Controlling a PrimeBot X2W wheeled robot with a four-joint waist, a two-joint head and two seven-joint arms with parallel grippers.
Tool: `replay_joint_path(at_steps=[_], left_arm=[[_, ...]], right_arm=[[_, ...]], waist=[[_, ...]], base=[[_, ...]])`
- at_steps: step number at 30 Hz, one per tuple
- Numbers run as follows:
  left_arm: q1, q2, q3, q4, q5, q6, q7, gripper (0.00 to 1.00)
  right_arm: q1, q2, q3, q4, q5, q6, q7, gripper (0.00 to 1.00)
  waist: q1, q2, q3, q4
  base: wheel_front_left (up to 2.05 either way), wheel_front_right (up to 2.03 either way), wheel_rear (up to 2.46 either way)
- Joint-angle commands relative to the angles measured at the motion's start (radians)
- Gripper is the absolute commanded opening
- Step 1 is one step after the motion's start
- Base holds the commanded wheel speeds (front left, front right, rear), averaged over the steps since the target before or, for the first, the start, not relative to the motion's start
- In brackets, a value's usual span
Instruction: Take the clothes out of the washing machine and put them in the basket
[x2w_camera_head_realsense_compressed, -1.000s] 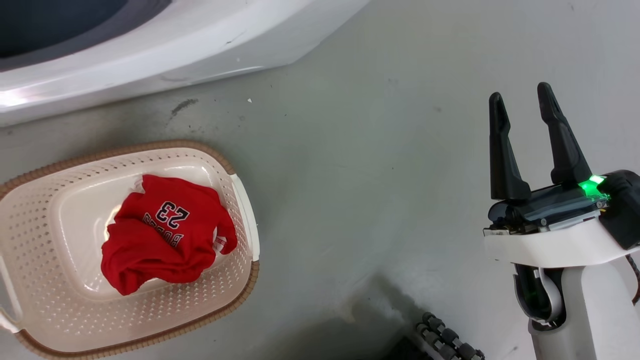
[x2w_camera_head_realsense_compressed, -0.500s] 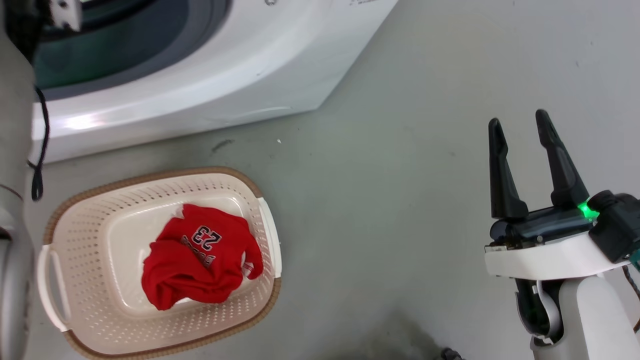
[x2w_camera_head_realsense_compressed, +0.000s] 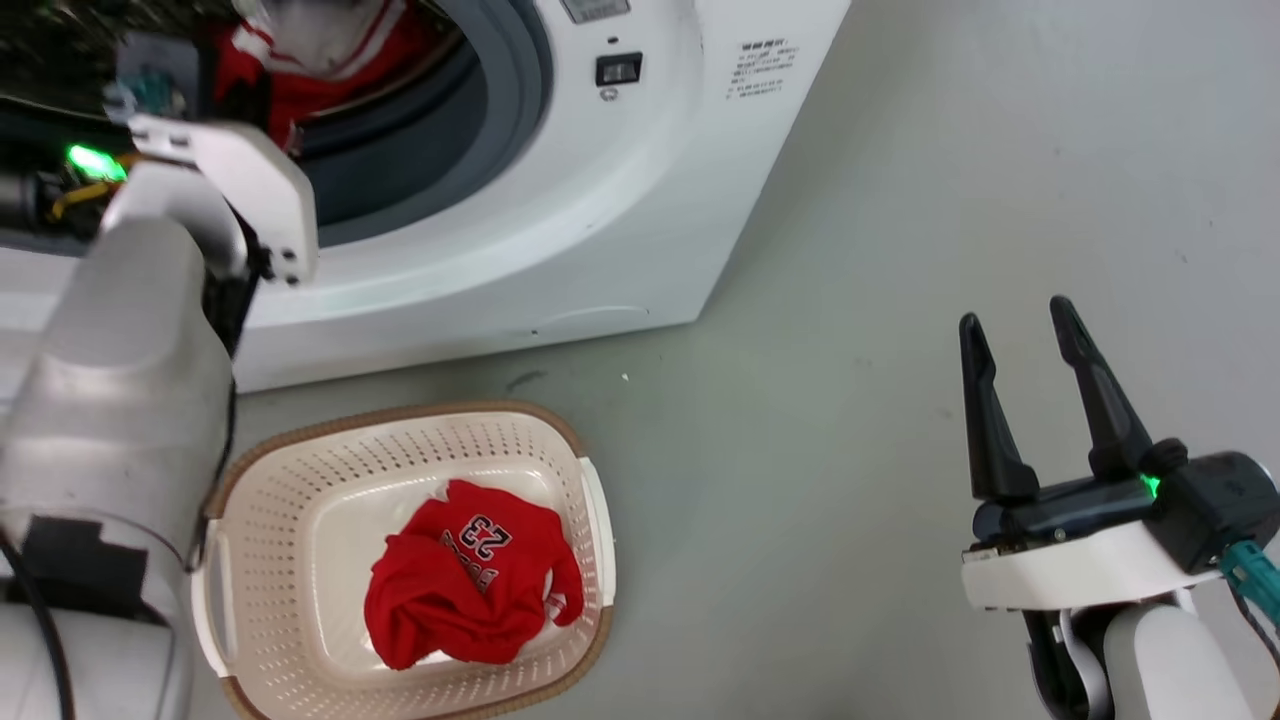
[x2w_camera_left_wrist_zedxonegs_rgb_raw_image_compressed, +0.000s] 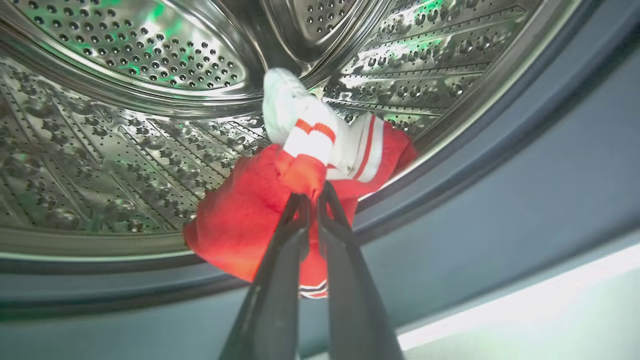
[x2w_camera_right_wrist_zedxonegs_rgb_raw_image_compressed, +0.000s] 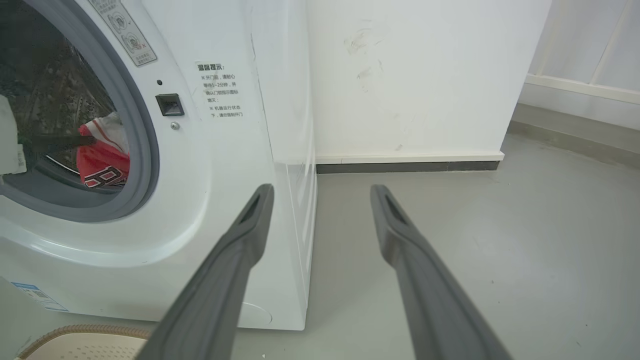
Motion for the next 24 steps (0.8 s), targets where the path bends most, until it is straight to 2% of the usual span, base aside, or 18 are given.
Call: replay_joint_path(at_steps=[1, 6, 12, 24], left_arm=[[0.032, -0.008, -0.005, -0.010, -0.010, 0.000, -0.027, 0.00], [0.128, -0.023, -0.006, -0.049, -0.051, 0.000, -0.090, 0.00], [0.259, -0.044, -0.015, -0.139, -0.064, 0.000, -0.111, 0.00], [0.599, -0.046, 0.010, -0.492, -0.066, 0.048, -0.112, 0.00]], right_arm=[[0.022, 0.001, -0.002, 0.002, -0.009, -0.001, -0.002, 1.00], [0.066, 0.001, 0.001, 0.011, -0.030, -0.001, -0.002, 1.00], [0.114, 0.001, 0.001, 0.023, -0.041, -0.001, -0.002, 1.00], [0.193, 0.001, -0.001, 0.044, -0.049, -0.001, -0.002, 1.00]], waist=[[0.0002, 0.0000, -0.043, 0.021], [0.0002, 0.0000, -0.110, 0.042], [0.0002, 0.0000, -0.191, 0.070], [0.0002, 0.0000, -0.324, 0.109]], base=[[0.00, 0.00, 0.00], [0.00, 0.00, 0.00], [0.00, 0.00, 0.00], [0.00, 0.00, 0.00]])
